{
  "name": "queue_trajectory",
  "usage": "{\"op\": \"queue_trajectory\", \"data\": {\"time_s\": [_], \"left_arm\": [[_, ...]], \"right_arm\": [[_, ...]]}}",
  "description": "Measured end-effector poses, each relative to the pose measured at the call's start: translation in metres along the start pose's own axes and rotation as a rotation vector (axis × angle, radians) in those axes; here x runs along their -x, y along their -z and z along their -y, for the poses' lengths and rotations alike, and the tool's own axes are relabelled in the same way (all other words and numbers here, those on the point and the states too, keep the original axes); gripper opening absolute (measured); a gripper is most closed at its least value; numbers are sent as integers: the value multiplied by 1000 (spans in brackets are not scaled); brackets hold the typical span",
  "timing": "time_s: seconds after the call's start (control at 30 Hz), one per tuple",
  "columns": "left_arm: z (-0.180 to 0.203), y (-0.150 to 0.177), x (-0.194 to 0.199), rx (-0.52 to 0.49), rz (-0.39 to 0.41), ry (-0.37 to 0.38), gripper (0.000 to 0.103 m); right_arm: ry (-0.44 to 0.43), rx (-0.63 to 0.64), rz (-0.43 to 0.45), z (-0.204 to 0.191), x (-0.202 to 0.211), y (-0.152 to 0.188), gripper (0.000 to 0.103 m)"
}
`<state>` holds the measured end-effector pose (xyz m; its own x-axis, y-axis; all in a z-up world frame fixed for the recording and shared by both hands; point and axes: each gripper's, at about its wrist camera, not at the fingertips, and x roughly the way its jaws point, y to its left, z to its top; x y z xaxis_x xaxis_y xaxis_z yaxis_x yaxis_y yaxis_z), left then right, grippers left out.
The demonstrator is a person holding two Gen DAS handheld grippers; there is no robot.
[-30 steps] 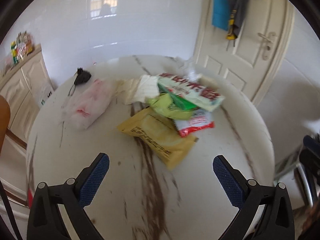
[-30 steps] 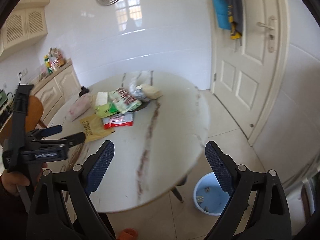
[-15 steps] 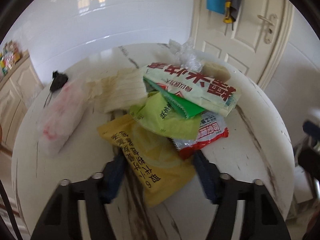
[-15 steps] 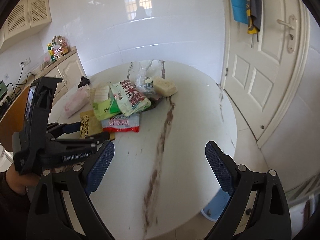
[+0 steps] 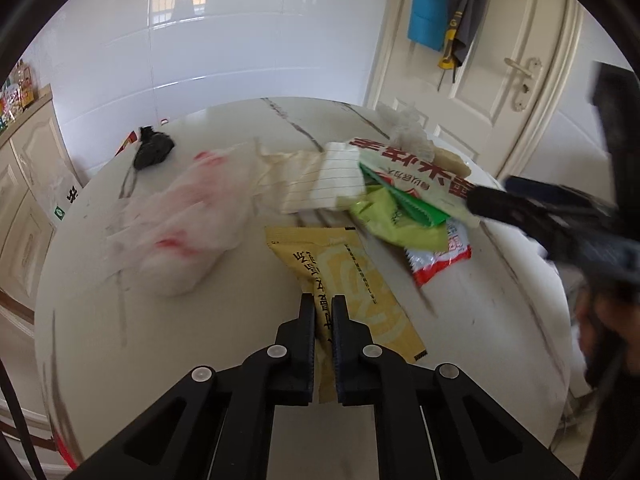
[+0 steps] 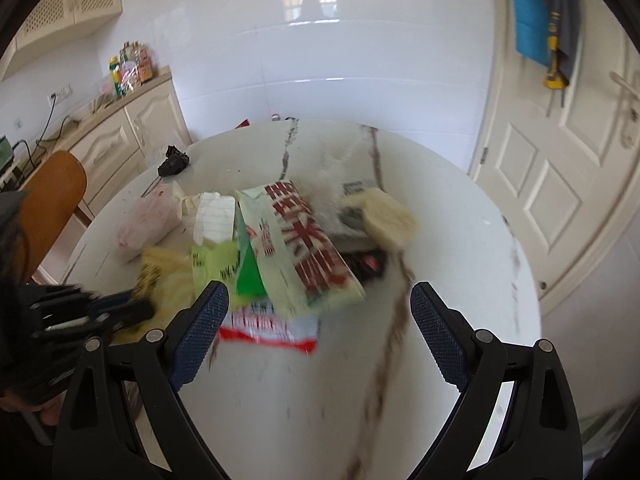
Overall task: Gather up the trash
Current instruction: 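Grasp the yellow snack packet with the left tool while the right grasps the white-green red-lettered packet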
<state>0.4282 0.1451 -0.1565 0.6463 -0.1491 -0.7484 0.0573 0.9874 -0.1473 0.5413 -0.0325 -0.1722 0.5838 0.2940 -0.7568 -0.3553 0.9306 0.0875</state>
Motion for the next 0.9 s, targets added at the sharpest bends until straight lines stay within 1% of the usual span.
{"op": "queue_trajectory", "data": {"time_s": [0.13,0.2,0.23,0.27,0.33,0.37,0.4,0.43,0.47,0.53,0.57,0.6,0.63,0.7,0.73,0.77,0.83,0.87,0.9], "left_arm": [[-16,6,17,2,-19,14,4],[-24,6,19,20,-26,31,6],[-24,7,21,19,-24,32,7],[-25,6,22,27,-22,22,9],[-24,7,23,22,-17,16,13],[-22,7,21,26,-19,-1,21],[-21,6,20,32,-19,-11,36],[-20,6,18,37,-19,-12,47],[-19,6,17,42,-22,-13,58],[-12,6,15,25,-18,-20,60],[-6,6,13,14,-21,-31,68],[-2,5,10,8,-27,-42,76],[3,4,8,1,-32,-53,79],[15,6,3,-37,-43,-91,87],[19,7,2,-51,-46,-107,88],[25,8,-1,-72,-50,-133,91],[27,9,-1,-63,-43,-131,90],[28,10,1,-65,-27,-131,83],[28,11,3,-72,-12,-122,63]], "right_arm": [[-21,22,-16,-6,-22,-15,92],[-41,30,-44,-7,-35,-20,91],[-46,34,-57,-7,-41,-21,90],[-51,36,-73,-7,-46,-22,84],[-50,37,-91,-7,-54,-21,78],[-44,37,-89,-6,-54,-20,72],[-39,38,-85,-5,-53,-19,63],[-38,37,-81,-4,-52,-18,60],[-47,37,-83,-3,-51,-17,55],[-52,51,-84,-4,-48,-14,48],[-43,70,-81,-6,-45,-11,33],[-51,77,-71,-7,-41,-9,25],[-63,75,-59,-7,-35,-7,25],[-74,67,-58,-6,-30,-4,23],[-81,67,-51,-6,-27,-2,22],[-98,63,-58,-5,-24,2,22],[-115,50,-51,-4,-20,6,22],[-131,40,-58,-2,-17,9,22],[-142,35,-49,-2,-13,12,22]]}}
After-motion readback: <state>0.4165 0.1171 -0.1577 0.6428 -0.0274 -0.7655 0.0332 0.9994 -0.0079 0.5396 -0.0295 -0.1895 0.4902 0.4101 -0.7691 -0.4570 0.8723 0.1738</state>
